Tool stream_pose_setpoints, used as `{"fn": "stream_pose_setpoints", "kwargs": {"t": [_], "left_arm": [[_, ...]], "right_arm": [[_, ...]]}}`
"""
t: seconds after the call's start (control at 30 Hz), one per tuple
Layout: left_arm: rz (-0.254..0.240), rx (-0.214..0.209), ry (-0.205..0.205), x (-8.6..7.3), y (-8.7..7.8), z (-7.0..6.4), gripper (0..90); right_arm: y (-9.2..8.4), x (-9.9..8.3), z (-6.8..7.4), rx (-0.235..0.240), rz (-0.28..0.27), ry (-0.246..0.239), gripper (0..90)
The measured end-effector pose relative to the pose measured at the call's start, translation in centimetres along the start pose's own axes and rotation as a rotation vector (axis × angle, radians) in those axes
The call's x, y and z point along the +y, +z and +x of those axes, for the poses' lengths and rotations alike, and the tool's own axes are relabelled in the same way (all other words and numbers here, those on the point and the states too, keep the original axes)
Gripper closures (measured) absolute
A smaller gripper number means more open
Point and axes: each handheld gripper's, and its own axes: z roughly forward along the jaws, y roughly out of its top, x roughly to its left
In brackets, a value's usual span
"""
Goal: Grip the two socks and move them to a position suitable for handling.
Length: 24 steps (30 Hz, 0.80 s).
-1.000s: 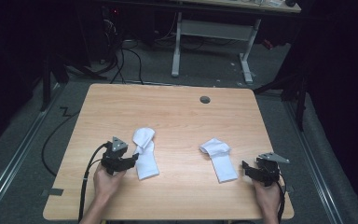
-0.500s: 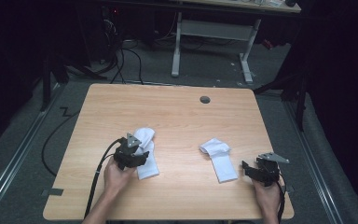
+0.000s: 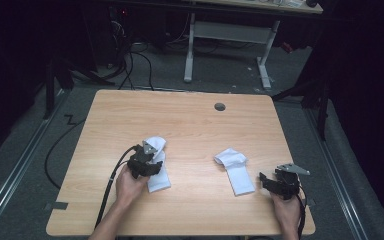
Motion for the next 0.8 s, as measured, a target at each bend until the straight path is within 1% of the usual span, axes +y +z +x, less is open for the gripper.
{"fn": "stream_pose_setpoints", "kwargs": {"t": [0.1,0.33,0.43,0.57,0.67,0.7,0.73,0.8], "left_arm": [[0.007,-0.006,0.005,-0.05,0.31,-0.11,51.3],[-0.003,-0.028,-0.01,-0.12,0.5,0.09,52.1],[-0.005,-0.021,0.002,-0.15,0.5,-0.1,54.0],[-0.007,-0.027,-0.003,-0.16,0.5,-0.12,56.7],[-0.008,-0.026,-0.004,-0.14,0.5,-0.11,63.3],[-0.007,-0.027,-0.003,-0.13,0.48,-0.07,63.3],[-0.004,-0.026,-0.005,-0.11,0.45,0.0,68.9],[-0.002,-0.027,-0.009,-0.11,0.41,0.11,72.7]], "right_arm": [[0.0,0.0,0.01,0.0,0.0,0.0,32.7],[-0.01,-0.01,0.04,0.0,0.001,0.0,32.7],[-0.01,-0.01,0.04,0.0,0.001,-0.001,32.7],[-0.01,-0.01,0.05,0.0,0.001,-0.002,32.7],[-0.01,-0.01,0.04,0.0,0.001,-0.002,32.7],[-0.01,-0.01,0.05,0.0,0.001,-0.002,32.7],[-0.01,-0.01,0.04,-0.001,0.001,-0.002,32.7],[-0.01,-0.01,0.04,-0.001,0.001,-0.001,32.8]]}}
